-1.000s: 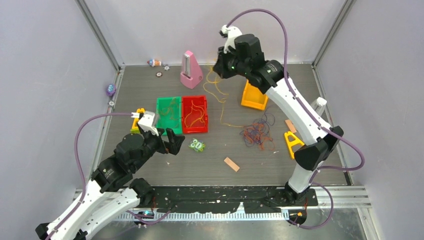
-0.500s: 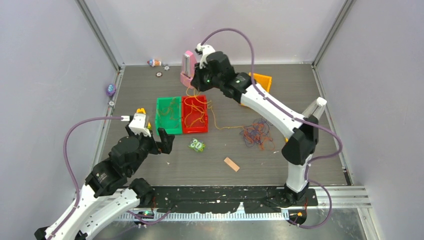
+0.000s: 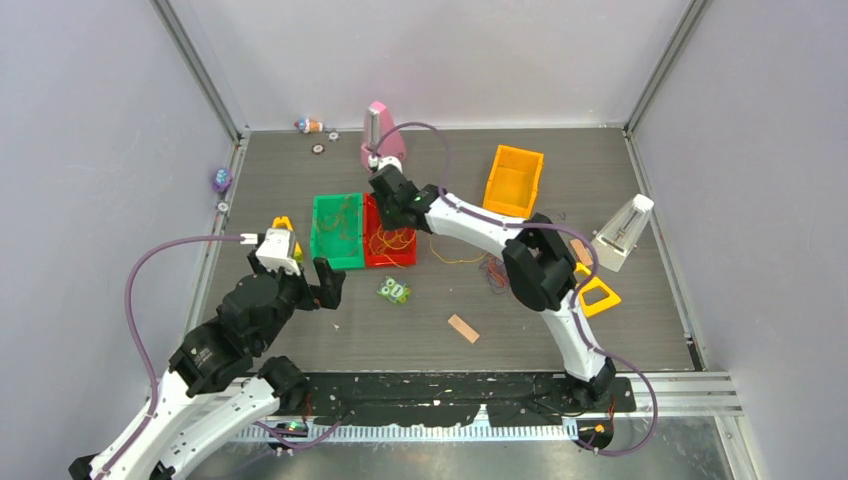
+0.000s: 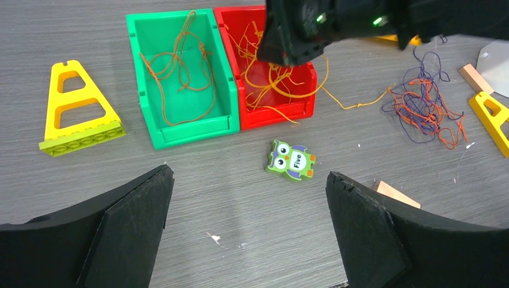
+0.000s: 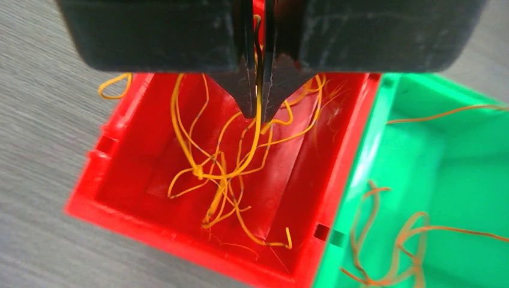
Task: Untangle the cables
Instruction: Place the cable in the bin.
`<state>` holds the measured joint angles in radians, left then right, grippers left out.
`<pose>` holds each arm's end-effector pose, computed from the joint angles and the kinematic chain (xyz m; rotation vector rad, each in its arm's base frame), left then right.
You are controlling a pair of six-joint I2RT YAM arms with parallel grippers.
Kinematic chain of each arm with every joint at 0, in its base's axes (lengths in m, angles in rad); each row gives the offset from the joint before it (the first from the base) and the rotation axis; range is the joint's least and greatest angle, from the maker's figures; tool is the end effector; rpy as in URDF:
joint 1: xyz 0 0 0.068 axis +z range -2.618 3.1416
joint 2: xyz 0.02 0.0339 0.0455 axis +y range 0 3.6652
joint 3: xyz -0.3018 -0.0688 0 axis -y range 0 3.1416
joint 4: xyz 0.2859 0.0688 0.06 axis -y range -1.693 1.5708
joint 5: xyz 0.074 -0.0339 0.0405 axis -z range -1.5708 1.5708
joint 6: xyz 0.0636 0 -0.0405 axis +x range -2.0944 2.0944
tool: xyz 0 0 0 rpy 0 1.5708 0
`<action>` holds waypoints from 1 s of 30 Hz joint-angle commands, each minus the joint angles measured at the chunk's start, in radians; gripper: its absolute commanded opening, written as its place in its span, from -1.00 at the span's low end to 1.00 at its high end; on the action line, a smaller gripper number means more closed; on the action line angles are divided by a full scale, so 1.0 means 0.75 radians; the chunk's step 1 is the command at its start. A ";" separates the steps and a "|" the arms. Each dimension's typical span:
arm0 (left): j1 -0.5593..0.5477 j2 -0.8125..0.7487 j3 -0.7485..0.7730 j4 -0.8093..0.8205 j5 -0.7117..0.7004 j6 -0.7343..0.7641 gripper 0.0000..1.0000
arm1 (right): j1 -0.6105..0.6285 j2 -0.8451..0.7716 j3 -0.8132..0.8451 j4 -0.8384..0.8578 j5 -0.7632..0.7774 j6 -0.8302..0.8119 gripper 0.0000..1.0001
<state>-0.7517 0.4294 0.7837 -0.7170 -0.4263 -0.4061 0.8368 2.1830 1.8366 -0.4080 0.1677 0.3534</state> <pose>0.1029 -0.0602 0.3478 0.0470 1.9166 -0.3724 0.3980 0.4253 0.2262 -0.4787 2.2981 0.4055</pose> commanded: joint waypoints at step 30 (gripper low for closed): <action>0.000 0.162 -0.056 0.105 0.192 -0.009 0.99 | -0.083 -0.910 -0.669 0.015 0.085 -0.203 0.94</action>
<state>-0.7513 0.5312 0.7616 -0.7177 -0.3431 -0.4088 0.8291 1.6062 1.4937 -0.4641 0.2626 0.2325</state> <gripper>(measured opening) 0.994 0.966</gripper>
